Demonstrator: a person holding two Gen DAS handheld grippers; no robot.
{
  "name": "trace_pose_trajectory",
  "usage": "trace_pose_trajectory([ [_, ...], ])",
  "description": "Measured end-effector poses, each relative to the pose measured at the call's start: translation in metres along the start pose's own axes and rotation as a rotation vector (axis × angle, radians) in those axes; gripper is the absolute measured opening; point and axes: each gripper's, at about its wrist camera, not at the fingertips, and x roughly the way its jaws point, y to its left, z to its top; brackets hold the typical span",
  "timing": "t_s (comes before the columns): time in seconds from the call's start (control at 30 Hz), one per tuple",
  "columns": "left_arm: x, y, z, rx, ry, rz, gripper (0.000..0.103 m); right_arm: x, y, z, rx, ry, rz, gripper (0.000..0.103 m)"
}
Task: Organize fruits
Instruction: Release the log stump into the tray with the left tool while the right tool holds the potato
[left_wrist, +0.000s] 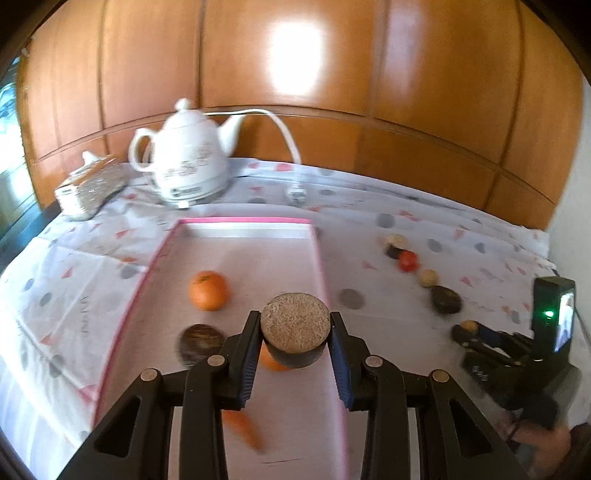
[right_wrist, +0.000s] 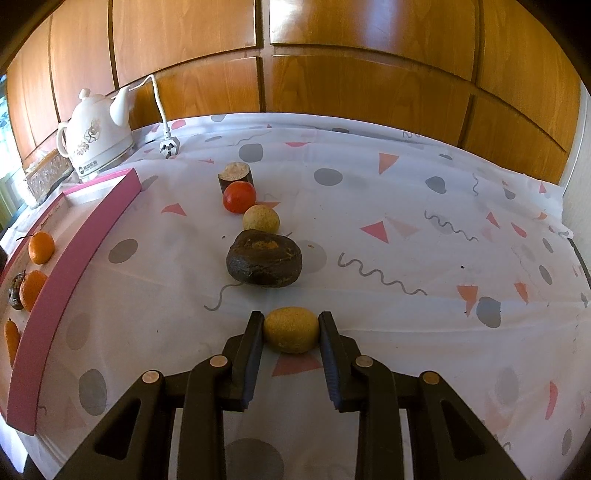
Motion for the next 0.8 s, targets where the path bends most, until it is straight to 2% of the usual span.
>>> trace_pose_trajectory([
  [0.3, -0.006, 0.048, -0.01, -0.085, 0.002, 0.078, 0.035, 0.0, 0.003, 0.0, -0.018, 0.003, -0.021, 0.03],
  [0.6, -0.004, 0.079, -0.019, -0.143, 0.013, 0.134, 0.036, -0.002, 0.009, 0.0, -0.048, 0.006, -0.052, 0.03],
  [0.8, 0.002, 0.09, -0.025, -0.181, 0.038, 0.163, 0.036, -0.011, 0.015, -0.005, -0.051, 0.009, -0.024, 0.029],
])
